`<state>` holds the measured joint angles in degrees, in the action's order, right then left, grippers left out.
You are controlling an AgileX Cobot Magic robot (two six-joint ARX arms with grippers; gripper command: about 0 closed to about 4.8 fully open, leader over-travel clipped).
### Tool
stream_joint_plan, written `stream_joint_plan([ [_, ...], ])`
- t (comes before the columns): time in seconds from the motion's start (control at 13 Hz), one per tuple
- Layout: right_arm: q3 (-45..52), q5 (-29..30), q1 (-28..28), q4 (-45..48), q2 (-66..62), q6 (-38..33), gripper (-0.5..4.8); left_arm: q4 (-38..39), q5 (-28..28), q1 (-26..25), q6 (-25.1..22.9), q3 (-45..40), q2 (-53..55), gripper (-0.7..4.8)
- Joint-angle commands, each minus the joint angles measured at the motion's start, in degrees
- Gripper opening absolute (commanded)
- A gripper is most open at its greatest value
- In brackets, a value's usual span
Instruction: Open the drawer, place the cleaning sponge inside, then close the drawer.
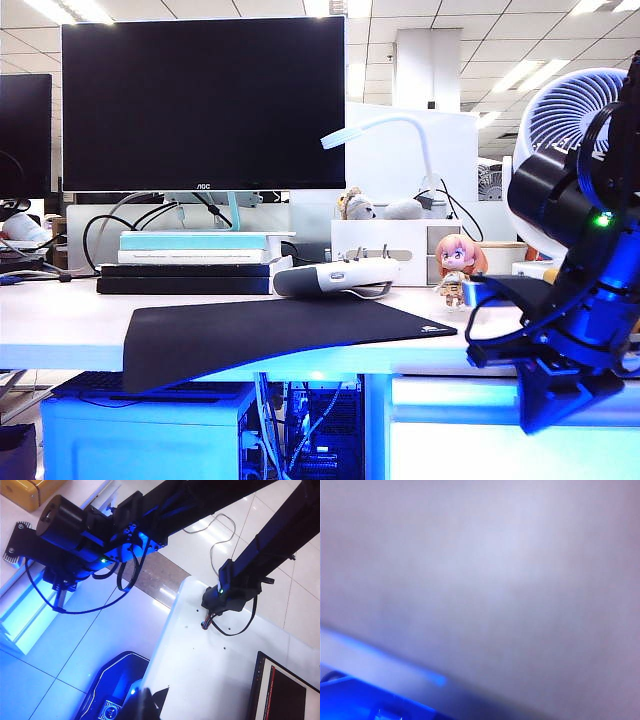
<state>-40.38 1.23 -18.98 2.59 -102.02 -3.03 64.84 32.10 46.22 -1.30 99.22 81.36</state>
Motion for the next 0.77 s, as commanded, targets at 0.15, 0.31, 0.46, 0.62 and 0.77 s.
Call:
stream_joint_plan([
  [0.15, -0.2, -0.3, 0.0, 4.8, 0.2, -0.2, -0.06, -0.2, 0.1, 0.1, -0.2, 0.2, -0.3, -0.05],
  [0.31, -0.2, -0.3, 0.0, 5.0, 0.2, -0.2, -0.06, -0.2, 0.1, 0.1, -0.2, 0.2, -0.3, -0.05],
  [0.46, -0.2, -0.2, 0.0, 5.0, 0.2, -0.2, -0.06, -0.2, 0.0, 0.1, -0.2, 0.2, -0.3, -0.05],
  [0.62, -0.2, 0.0, 0.0, 5.0, 0.2, -0.2, -0.06, -0.2, 0.0, 0.1, -0.2, 0.2, -0.5, -0.05],
  [0.77, -0.2, 0.3, 0.0, 3.7, 1.4, -0.2, -0.06, -0.2, -2.9, 0.1, -0.2, 0.2, -1.5, -0.05],
])
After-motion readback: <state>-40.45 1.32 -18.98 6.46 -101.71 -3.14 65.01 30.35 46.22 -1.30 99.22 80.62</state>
